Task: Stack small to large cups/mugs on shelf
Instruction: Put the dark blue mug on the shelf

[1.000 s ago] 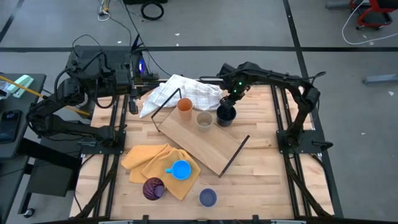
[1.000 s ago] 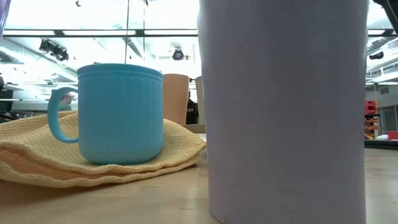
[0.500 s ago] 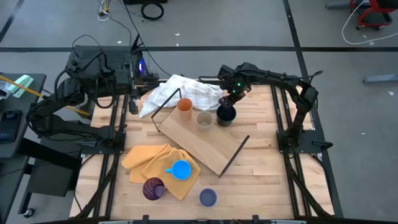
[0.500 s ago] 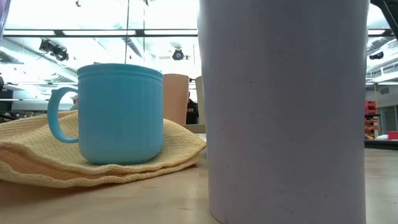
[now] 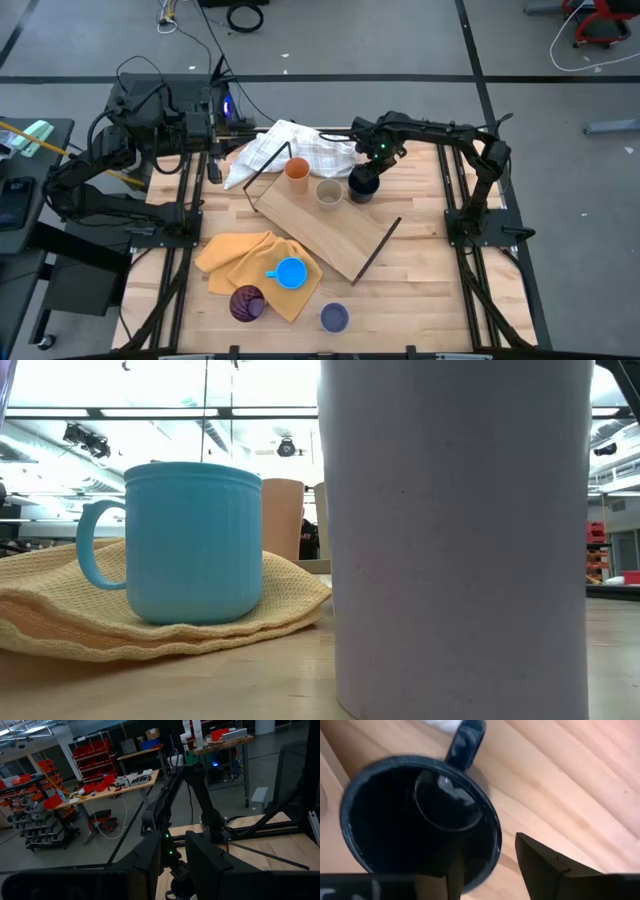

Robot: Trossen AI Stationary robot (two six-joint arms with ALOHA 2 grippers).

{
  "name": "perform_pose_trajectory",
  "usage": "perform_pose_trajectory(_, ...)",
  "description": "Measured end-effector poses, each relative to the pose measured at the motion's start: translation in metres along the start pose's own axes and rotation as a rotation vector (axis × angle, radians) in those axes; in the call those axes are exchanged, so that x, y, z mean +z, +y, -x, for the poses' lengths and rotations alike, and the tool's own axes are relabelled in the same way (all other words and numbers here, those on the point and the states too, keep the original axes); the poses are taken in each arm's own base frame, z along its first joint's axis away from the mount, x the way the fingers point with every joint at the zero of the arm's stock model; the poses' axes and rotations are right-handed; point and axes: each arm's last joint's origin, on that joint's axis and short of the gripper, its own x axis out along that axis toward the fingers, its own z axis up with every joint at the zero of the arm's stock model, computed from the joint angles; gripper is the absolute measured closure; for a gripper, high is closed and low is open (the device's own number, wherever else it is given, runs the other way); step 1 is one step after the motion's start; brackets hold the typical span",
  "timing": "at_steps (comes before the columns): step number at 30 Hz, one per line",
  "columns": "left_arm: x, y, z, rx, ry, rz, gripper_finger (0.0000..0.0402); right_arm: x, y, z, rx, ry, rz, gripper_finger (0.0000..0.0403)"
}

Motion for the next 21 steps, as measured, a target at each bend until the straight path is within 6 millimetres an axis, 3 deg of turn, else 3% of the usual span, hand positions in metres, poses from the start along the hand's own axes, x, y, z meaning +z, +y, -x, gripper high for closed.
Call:
perform_pose_trajectory(15, 0.000, 0.000, 0.000, 0.000, 0.000, 0.000, 0.0303, 0.003, 0.003, 0.000, 0.010, -0.042, 0.015, 0.0264)
perform_pose_trajectory(21, 0.000, 0.000, 0.000, 0.000, 0.000, 0.001, 0.0302, -0.001, 0.000, -0.014, 0.003, -0.020, 0.032, 0.0339)
